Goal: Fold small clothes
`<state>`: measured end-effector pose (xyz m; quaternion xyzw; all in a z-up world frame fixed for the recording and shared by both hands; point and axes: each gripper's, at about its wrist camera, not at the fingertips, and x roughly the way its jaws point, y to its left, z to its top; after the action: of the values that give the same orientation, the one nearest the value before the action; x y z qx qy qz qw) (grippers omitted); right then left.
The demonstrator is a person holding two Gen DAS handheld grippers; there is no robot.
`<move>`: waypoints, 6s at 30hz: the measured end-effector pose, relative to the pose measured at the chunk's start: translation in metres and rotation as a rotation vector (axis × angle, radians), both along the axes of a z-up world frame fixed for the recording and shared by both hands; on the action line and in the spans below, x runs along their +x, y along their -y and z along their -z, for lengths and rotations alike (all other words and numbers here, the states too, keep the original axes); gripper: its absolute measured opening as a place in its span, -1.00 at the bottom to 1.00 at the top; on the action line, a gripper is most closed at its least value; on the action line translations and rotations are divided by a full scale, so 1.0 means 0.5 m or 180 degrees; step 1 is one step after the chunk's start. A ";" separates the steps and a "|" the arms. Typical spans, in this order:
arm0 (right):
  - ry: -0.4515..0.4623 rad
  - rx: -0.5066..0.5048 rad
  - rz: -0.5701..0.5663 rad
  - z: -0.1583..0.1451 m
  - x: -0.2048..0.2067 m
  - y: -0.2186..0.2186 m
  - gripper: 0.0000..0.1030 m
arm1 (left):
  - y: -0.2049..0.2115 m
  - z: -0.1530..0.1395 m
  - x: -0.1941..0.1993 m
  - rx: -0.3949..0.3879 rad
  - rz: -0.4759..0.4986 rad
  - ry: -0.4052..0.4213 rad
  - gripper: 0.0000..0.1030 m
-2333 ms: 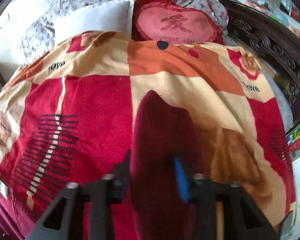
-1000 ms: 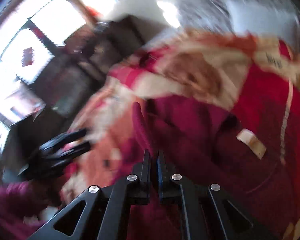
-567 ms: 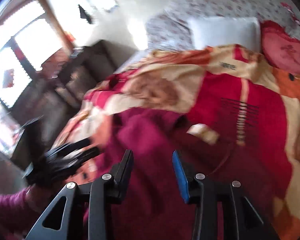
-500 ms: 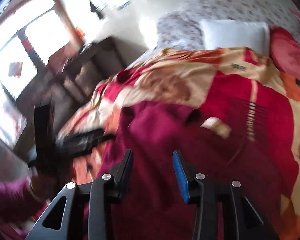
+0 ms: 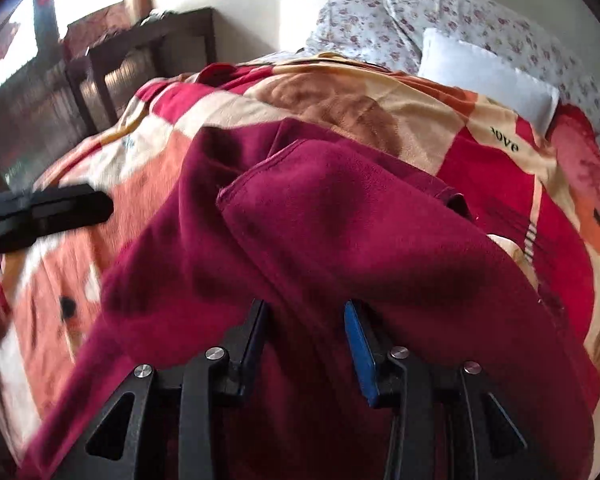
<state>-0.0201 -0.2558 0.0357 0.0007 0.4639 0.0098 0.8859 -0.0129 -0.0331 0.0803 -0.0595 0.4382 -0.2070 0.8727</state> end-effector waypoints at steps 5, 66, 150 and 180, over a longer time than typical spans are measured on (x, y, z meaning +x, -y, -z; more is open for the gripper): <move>0.0053 0.0636 -0.0005 -0.038 -0.014 0.027 -0.25 | -0.005 0.004 -0.011 0.0034 0.0036 0.0010 0.31; 0.0193 0.0772 0.1927 -0.098 -0.408 0.311 0.62 | 0.083 0.006 -0.054 -0.0090 0.0301 -0.0027 0.31; -0.0066 0.1554 0.1818 -0.010 -0.830 0.043 0.03 | -0.193 0.100 -0.480 0.0109 0.0760 -0.1168 0.32; 0.0114 0.1777 0.1499 0.022 -0.816 -0.005 -0.69 | -0.166 0.117 -0.484 -0.0344 0.1032 -0.1644 -0.67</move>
<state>-0.4280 -0.2533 0.0247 0.3492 0.4148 -0.0682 0.8375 -0.2549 0.0497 0.0216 -0.0857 0.6377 -0.3445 0.6836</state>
